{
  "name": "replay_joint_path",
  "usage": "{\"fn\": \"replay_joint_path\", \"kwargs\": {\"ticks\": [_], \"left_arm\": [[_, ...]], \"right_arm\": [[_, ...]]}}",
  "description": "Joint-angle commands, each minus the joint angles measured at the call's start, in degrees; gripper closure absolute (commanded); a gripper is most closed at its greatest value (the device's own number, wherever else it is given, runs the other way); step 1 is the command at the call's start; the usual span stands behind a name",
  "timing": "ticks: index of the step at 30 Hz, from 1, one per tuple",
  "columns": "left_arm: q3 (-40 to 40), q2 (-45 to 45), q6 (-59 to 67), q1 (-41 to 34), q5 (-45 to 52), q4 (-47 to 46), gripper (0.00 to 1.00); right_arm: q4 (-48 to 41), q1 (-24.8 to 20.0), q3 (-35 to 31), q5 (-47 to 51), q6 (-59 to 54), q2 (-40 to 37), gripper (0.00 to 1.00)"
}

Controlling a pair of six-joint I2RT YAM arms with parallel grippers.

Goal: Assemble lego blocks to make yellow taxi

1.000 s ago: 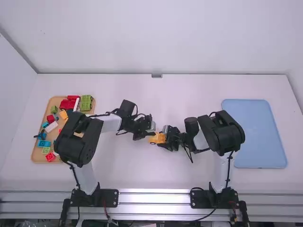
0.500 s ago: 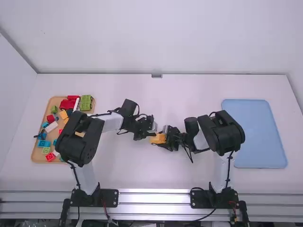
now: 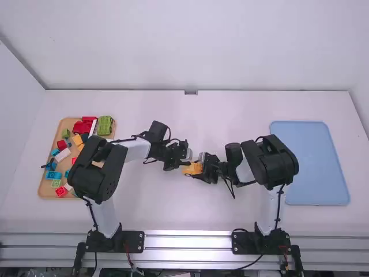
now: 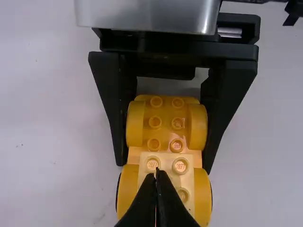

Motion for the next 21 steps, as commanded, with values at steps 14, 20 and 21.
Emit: {"fn": "replay_joint_path", "kwargs": {"ticks": [14,20,21], "left_arm": [[-3.06,-22.14,-17.9,15.34,-7.26,2.01,0.01],[-3.06,-29.2,-26.1,23.06,-7.76,-0.39,0.01],[-3.06,-30.18,-27.63,24.37,-7.72,-1.22,0.01]], "right_arm": [[-9.07,0.15,6.86,-1.49,-1.79,0.85,0.5],[-23.54,0.15,14.58,-5.99,-11.56,0.85,0.49],[-25.77,0.63,15.58,-5.35,-13.27,0.85,0.48]]}}
